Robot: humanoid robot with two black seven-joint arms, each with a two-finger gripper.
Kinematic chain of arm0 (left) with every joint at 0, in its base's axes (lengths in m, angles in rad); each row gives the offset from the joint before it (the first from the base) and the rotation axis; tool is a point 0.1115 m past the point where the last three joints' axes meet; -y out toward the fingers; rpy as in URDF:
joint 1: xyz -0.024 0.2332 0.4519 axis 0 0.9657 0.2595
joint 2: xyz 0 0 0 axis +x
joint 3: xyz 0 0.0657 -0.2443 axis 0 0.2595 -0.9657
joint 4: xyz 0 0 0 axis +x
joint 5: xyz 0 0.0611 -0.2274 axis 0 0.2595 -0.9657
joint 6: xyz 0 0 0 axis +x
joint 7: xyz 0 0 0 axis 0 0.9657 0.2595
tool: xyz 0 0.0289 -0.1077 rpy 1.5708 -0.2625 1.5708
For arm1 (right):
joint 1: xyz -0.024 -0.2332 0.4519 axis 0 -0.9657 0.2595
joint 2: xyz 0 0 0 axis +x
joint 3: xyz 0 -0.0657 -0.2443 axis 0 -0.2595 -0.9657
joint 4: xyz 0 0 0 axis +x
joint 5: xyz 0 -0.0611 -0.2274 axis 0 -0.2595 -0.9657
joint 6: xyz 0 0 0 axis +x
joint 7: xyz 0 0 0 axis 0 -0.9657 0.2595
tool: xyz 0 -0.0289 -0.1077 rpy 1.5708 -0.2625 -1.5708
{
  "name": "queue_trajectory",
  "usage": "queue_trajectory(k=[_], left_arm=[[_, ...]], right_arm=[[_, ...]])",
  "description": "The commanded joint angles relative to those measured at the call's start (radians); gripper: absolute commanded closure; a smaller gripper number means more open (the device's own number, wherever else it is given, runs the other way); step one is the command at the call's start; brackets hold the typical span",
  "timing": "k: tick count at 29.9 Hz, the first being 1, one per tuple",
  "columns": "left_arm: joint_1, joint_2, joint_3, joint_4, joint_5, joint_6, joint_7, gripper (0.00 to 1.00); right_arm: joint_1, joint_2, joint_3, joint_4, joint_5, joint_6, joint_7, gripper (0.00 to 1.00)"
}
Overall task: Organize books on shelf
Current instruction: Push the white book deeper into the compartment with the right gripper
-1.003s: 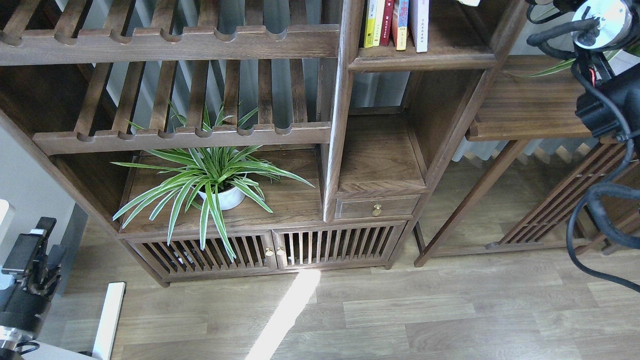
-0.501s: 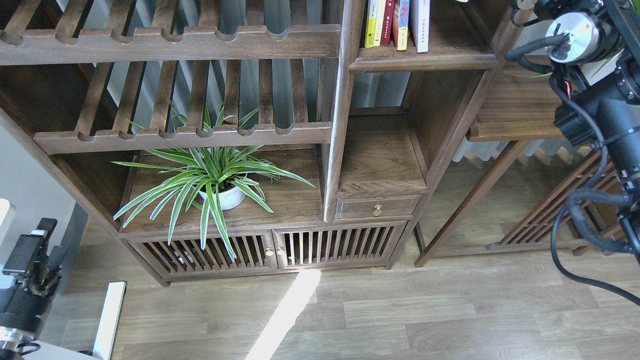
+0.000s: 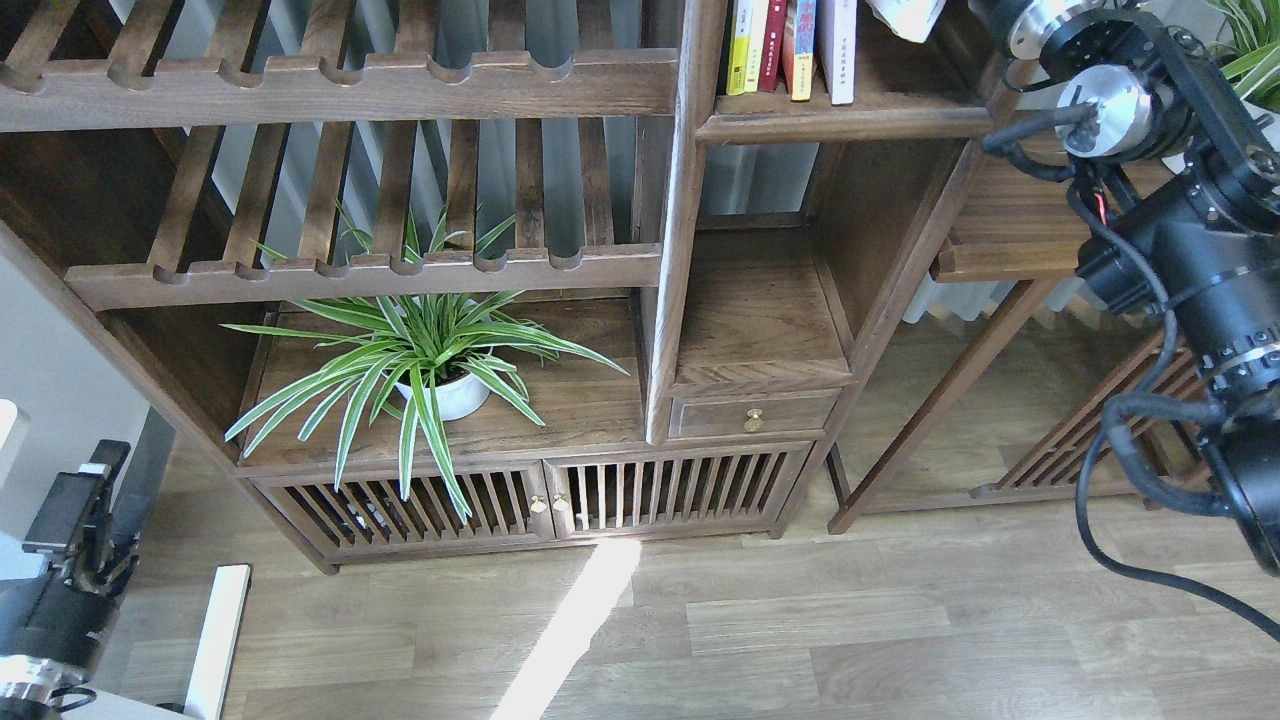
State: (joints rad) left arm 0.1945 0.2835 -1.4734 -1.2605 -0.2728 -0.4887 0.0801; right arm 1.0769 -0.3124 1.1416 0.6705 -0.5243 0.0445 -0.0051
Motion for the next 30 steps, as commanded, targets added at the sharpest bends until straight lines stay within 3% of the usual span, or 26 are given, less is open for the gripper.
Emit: queue_trajectory(k=[1, 17, 30], left_arm=[[-0.001, 0.0, -0.002, 0.001, 0.0, 0.0, 0.0, 0.02], [0.017, 0.0, -0.016, 0.001, -0.016, 0.0, -0.005, 0.02], [0.029, 0.0, -0.031, -0.013, -0.017, 0.0, -0.005, 0.02]], right_arm=[[-0.002, 0.021, 0.001, -0.022, 0.0, -0.003, 0.02, 0.93], [-0.017, 0.085, 0.058, -0.091, -0.04, -0.002, 0.05, 0.91], [0.02, 0.133, 0.05, -0.199, -0.043, 0.005, 0.111, 0.91]])
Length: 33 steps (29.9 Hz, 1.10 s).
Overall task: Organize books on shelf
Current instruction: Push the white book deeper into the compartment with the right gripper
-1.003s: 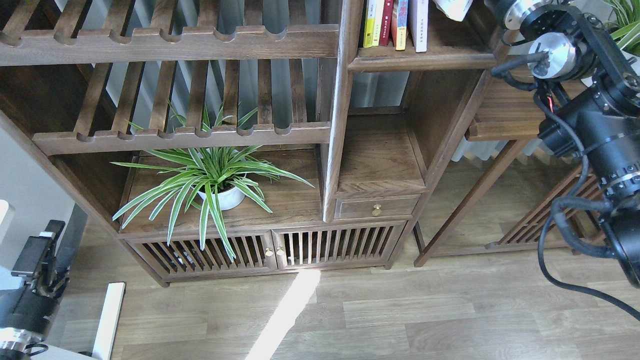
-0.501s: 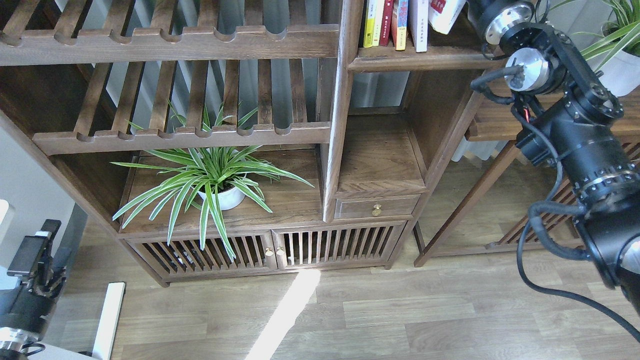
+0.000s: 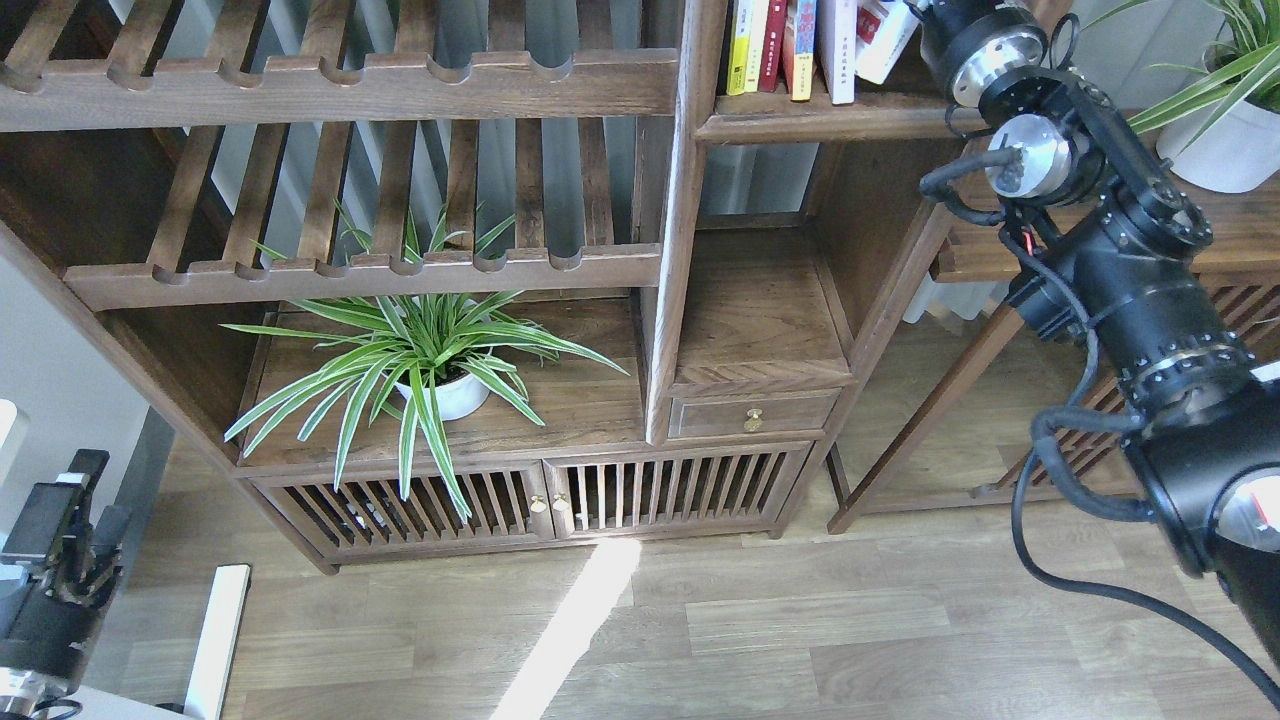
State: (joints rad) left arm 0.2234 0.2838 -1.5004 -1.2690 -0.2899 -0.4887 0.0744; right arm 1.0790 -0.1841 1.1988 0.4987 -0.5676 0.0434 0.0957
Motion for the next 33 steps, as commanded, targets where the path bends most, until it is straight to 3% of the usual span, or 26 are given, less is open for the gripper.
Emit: queue_trajectory(k=[1, 14, 21, 26, 33], left_arm=[[0.001, 0.0, -0.004, -0.006, 0.0, 0.0, 0.001, 0.02], [-0.002, -0.003, -0.001, 0.0, 0.002, 0.0, 0.001, 0.02], [-0.01, -0.003, -0.001, 0.003, 0.003, 0.0, 0.001, 0.02], [-0.01, -0.003, -0.001, 0.008, 0.002, 0.0, 0.001, 0.02], [-0.009, -0.003, -0.001, 0.01, 0.0, 0.0, -0.002, 0.02]], right_arm=[[0.025, 0.005, -0.005, -0.046, 0.0, 0.007, 0.016, 0.91], [0.045, 0.057, 0.001, -0.117, 0.002, 0.012, 0.071, 0.9], [0.036, 0.094, 0.001, -0.109, 0.002, 0.012, 0.087, 0.78], [0.035, 0.103, -0.013, -0.088, 0.003, 0.004, 0.085, 0.61], [0.039, 0.123, -0.027, -0.069, 0.003, 0.001, 0.081, 0.55]])
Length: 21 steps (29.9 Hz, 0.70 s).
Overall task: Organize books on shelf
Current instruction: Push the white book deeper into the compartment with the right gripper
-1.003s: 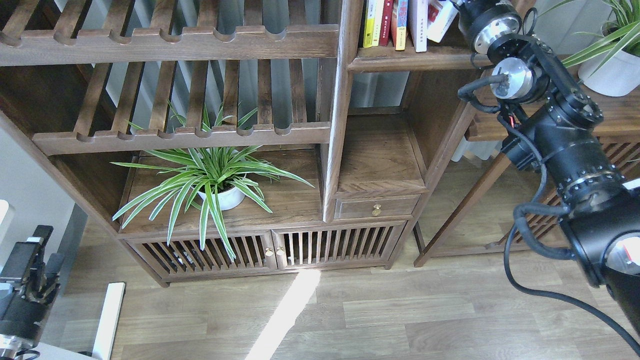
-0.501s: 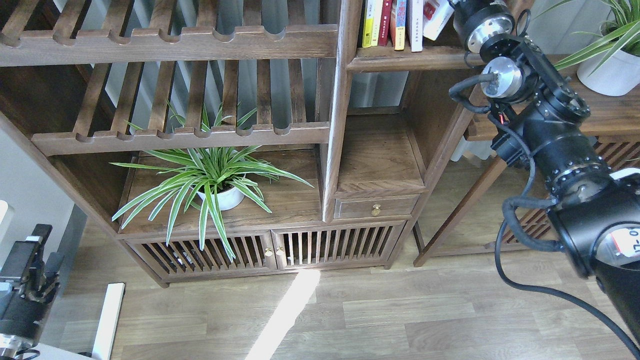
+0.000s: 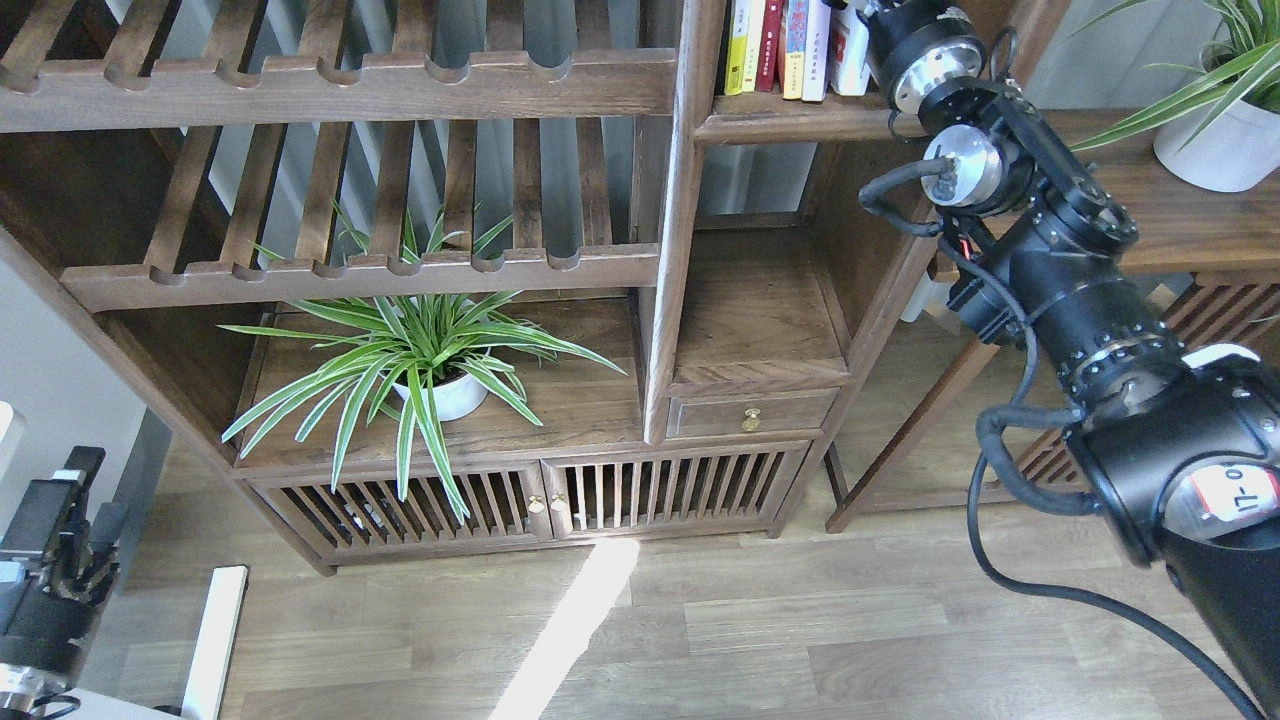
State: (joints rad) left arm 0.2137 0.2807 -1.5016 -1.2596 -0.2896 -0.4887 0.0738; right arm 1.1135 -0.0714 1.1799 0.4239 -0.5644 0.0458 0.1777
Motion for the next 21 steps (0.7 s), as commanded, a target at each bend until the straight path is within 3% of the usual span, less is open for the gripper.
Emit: queue_trajectory(k=[1, 21], left_arm=[[0.001, 0.0, 0.0, 0.0, 0.0, 0.0, -0.002, 0.02], [-0.004, 0.002, 0.003, 0.0, 0.0, 0.0, 0.0, 0.02]], right_arm=[[0.006, 0.01, -0.008, 0.01, 0.0, -0.001, -0.003, 0.54], [0.003, -0.008, -0.009, 0.15, 0.009, -0.04, -0.011, 0.43]])
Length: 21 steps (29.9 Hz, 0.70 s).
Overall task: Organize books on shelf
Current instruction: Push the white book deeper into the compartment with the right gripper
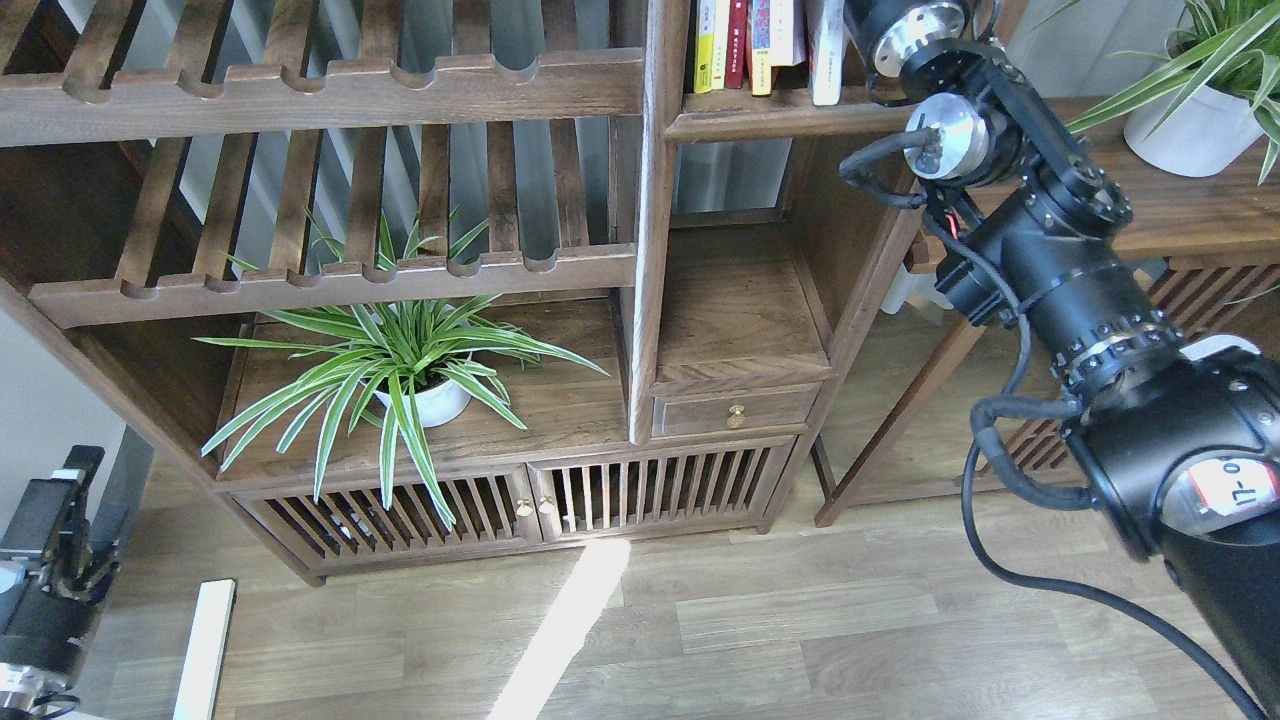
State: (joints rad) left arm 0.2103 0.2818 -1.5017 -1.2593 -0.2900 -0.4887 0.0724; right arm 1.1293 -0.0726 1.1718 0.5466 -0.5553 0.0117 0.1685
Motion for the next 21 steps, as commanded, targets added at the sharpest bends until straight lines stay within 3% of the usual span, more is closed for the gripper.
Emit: queue_trajectory(k=[1, 8, 21], left_arm=[[0.0, 0.001, 0.003, 0.0, 0.0, 0.0, 0.001, 0.02], [0.0, 0.001, 0.006, 0.0, -0.001, 0.0, 0.001, 0.02], [0.001, 0.001, 0.004, 0.0, -0.001, 0.0, 0.001, 0.02]], right_arm=[[-0.023, -0.006, -0.001, 0.039, 0.0, -0.006, -0.001, 0.42], [-0.158, -0.004, -0.017, 0.093, 0.0, -0.013, -0.001, 0.39], [-0.125, -0.062, 0.005, 0.121, 0.001, -0.027, -0.003, 0.36]])
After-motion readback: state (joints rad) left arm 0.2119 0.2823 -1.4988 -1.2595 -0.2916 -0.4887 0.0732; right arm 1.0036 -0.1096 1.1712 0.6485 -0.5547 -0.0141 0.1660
